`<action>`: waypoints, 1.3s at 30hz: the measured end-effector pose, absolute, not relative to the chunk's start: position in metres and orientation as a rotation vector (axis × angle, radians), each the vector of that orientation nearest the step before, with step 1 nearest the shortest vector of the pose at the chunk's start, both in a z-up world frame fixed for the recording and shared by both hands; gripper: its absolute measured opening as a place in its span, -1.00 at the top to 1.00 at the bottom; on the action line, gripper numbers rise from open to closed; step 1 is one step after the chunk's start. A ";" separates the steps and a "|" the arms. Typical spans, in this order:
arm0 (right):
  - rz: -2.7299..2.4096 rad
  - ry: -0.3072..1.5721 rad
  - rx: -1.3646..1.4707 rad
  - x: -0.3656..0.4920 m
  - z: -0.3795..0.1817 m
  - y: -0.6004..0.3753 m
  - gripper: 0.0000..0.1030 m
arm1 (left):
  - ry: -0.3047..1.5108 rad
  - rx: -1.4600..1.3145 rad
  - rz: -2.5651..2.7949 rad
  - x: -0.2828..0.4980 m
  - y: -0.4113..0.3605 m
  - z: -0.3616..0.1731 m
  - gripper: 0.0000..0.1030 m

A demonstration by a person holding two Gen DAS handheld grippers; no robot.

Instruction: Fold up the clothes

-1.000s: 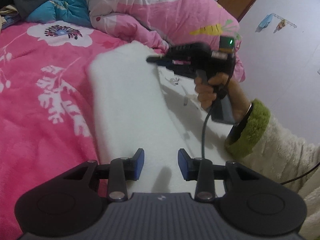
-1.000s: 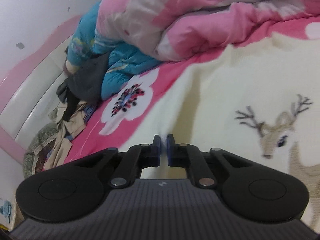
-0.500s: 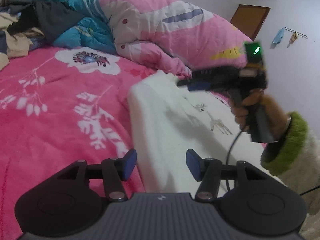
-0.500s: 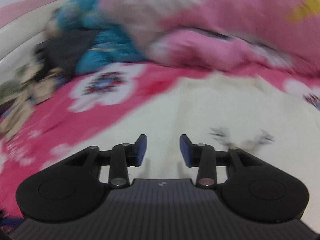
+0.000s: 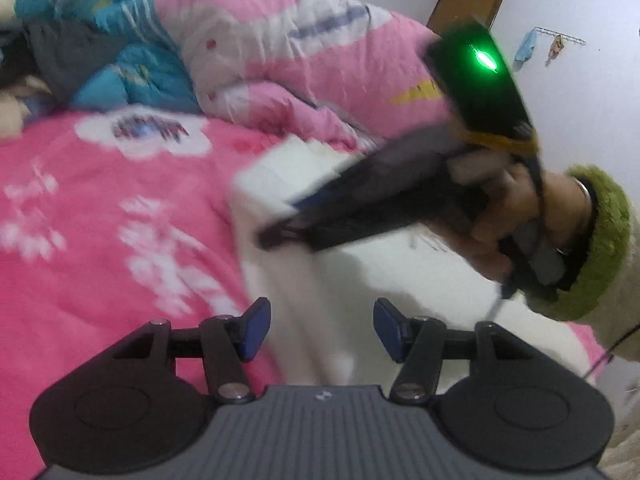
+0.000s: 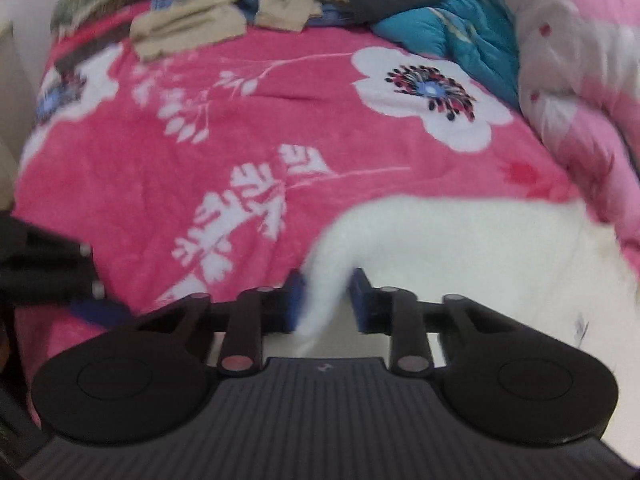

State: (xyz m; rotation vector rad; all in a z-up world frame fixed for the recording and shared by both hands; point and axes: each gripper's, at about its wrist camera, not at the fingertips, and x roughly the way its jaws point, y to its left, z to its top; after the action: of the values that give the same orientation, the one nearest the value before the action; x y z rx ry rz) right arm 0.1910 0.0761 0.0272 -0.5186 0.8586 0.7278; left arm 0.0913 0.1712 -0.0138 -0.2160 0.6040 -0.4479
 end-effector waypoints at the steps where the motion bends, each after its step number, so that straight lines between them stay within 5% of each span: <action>1: 0.731 0.844 -0.490 0.189 0.031 0.069 0.64 | 0.602 -0.216 -0.432 0.095 0.177 -0.011 -0.12; 12: 0.769 0.751 -0.032 0.183 0.040 0.007 0.72 | 0.709 0.003 -0.408 0.190 0.157 -0.020 -0.14; 20: 0.757 0.726 0.014 0.183 0.037 -0.008 0.74 | 0.720 0.009 -0.402 0.237 0.155 -0.036 -0.22; 27: 0.532 0.852 0.226 0.204 0.012 -0.061 0.51 | 0.623 0.000 -0.351 0.249 0.159 -0.040 -0.21; 32: 0.452 0.966 0.421 0.212 -0.016 -0.090 0.48 | 0.629 -0.021 -0.401 0.257 0.157 -0.046 0.04; 36: 0.480 0.995 0.500 0.217 -0.029 -0.087 0.48 | 0.641 -0.063 -0.442 0.263 0.157 -0.046 0.58; 39: 0.490 0.993 0.487 0.219 -0.031 -0.078 0.86 | 0.643 -0.096 -0.436 0.262 0.160 -0.046 0.74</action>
State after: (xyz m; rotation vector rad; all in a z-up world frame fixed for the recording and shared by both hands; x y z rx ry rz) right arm 0.2192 -0.0775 -0.0312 0.4868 0.9927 0.4900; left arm 0.2617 0.1602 -0.0458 -0.0962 0.6427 -0.4356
